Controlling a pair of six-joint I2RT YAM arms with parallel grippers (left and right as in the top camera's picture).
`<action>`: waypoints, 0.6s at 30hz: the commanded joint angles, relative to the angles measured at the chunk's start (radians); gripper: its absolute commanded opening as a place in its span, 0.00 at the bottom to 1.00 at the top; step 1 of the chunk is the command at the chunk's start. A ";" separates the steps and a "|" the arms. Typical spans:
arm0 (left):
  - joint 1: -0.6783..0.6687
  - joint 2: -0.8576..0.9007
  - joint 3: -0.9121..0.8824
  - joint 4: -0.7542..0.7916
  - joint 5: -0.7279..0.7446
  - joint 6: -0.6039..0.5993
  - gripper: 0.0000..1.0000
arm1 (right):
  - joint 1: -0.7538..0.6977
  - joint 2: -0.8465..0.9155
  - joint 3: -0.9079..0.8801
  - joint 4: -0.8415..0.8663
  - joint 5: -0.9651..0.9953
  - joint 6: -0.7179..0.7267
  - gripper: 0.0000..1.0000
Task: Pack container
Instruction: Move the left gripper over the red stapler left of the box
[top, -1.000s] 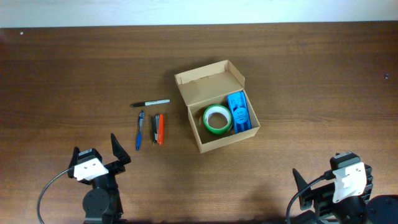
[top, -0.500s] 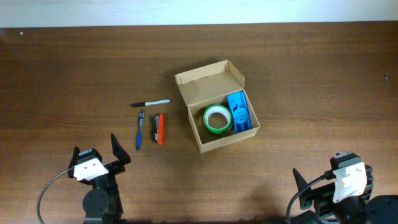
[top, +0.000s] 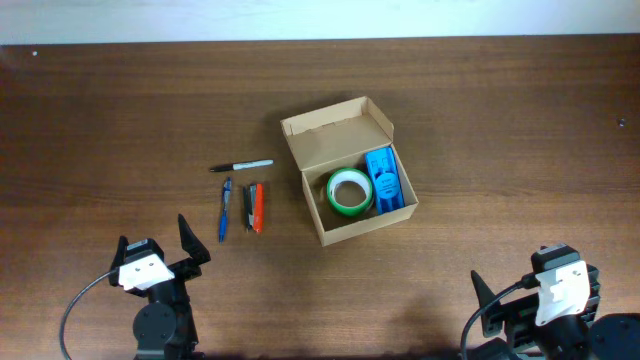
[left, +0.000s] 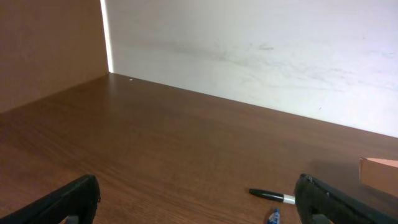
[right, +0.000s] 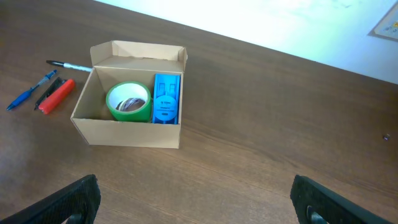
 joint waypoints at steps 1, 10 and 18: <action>0.006 -0.006 -0.003 -0.005 -0.004 0.006 1.00 | -0.008 0.003 -0.005 0.006 0.019 0.009 0.99; 0.006 -0.006 -0.003 -0.005 0.017 0.005 1.00 | -0.008 0.003 -0.005 0.006 0.019 0.009 0.99; 0.006 -0.006 -0.003 0.114 0.105 -0.198 1.00 | -0.008 0.003 -0.005 0.006 0.019 0.009 0.99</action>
